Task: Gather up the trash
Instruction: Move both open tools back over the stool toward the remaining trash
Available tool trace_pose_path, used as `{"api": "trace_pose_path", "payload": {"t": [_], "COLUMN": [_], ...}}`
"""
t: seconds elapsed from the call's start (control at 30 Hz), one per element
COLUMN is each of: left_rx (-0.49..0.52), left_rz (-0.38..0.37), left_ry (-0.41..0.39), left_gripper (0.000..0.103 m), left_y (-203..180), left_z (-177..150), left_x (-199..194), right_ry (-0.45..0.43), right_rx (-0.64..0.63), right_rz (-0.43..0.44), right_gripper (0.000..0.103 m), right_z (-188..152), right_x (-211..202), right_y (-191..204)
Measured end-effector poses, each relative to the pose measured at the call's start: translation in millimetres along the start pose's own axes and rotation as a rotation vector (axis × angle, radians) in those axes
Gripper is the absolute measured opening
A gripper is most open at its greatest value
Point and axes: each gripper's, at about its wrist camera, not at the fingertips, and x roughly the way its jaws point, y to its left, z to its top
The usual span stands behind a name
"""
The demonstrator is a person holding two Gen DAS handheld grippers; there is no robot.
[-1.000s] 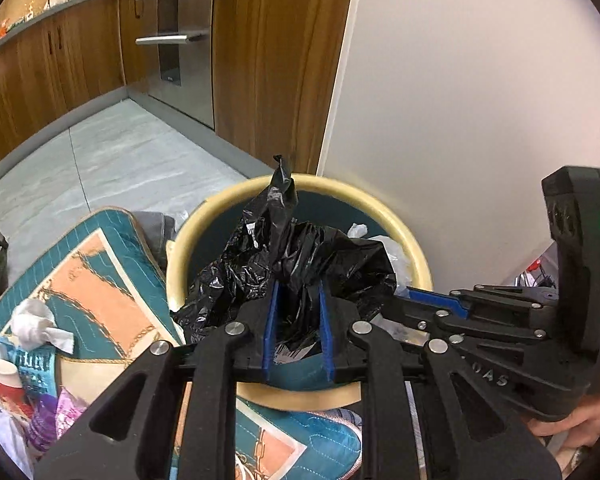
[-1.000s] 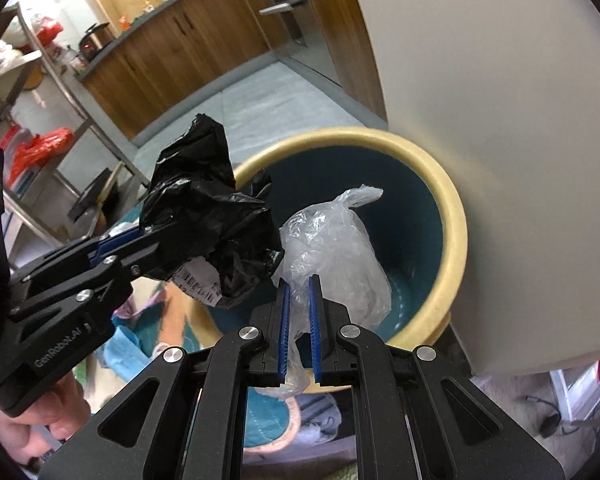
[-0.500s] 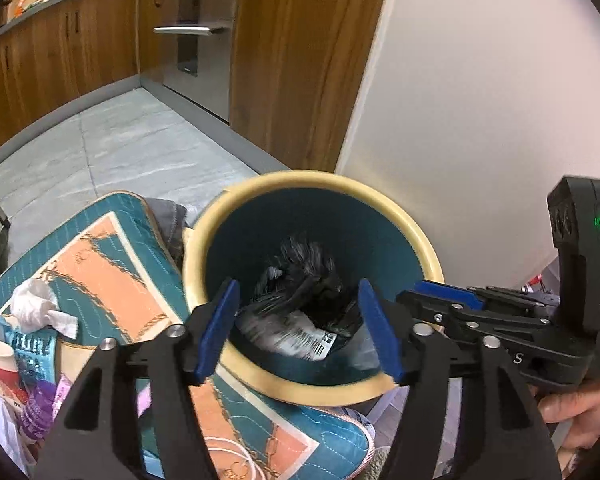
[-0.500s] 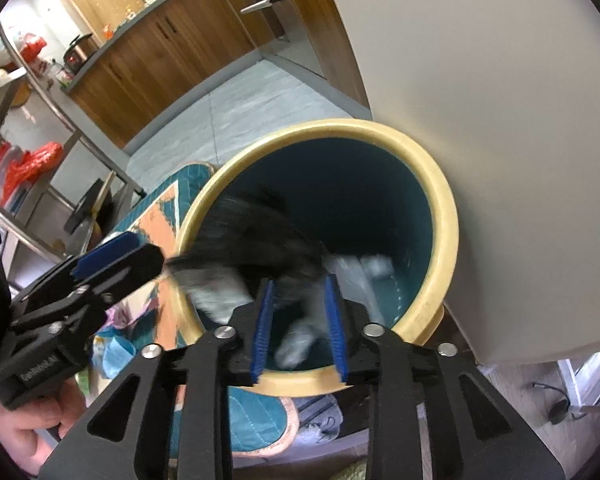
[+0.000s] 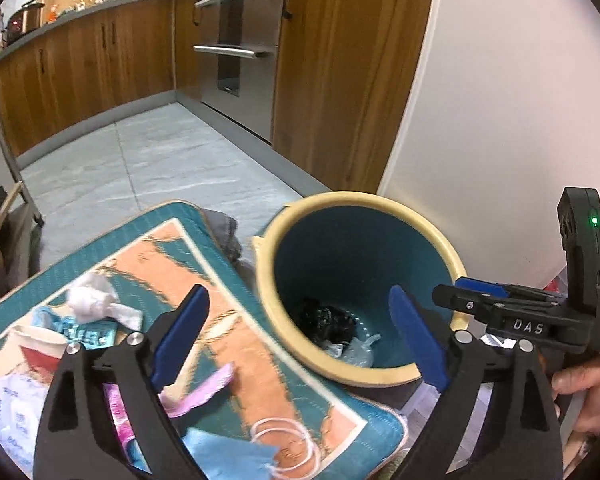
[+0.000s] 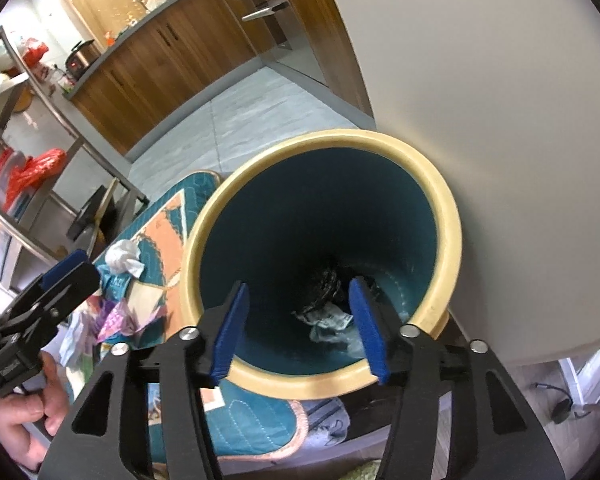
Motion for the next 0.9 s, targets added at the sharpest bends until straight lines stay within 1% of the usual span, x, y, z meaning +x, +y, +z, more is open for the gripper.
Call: {"api": "trace_pose_path", "payload": {"t": [0.13, 0.27, 0.57, 0.7, 0.9], "left_rx": [-0.001, -0.018, -0.116, -0.169, -0.28], "left_rz": [0.03, 0.068, 0.168, 0.21, 0.277], "left_ry": [-0.012, -0.014, -0.015, -0.018, -0.001], "left_gripper": [0.095, 0.095, 0.095, 0.095, 0.095], "left_y": [14.0, 35.3, 94.9, 122.2, 169.4], "left_z": [-3.8, -10.5, -34.6, -47.8, -73.7], "left_x": [-15.2, -29.7, -65.7, -82.9, -108.5], "right_ry": [-0.008, -0.008, -0.001, 0.008, 0.025], "right_rx": [-0.011, -0.023, -0.067, -0.103, -0.141], "right_rz": [0.011, 0.023, 0.059, 0.08, 0.109], "right_gripper": [0.065, 0.069, 0.07, 0.07, 0.07], "right_z": [1.4, 0.8, -1.6, -5.2, -9.3], "right_x": [-2.5, -2.8, 0.5, 2.5, 6.9], "right_y": [5.7, 13.8, 42.6, 63.0, 89.6]}}
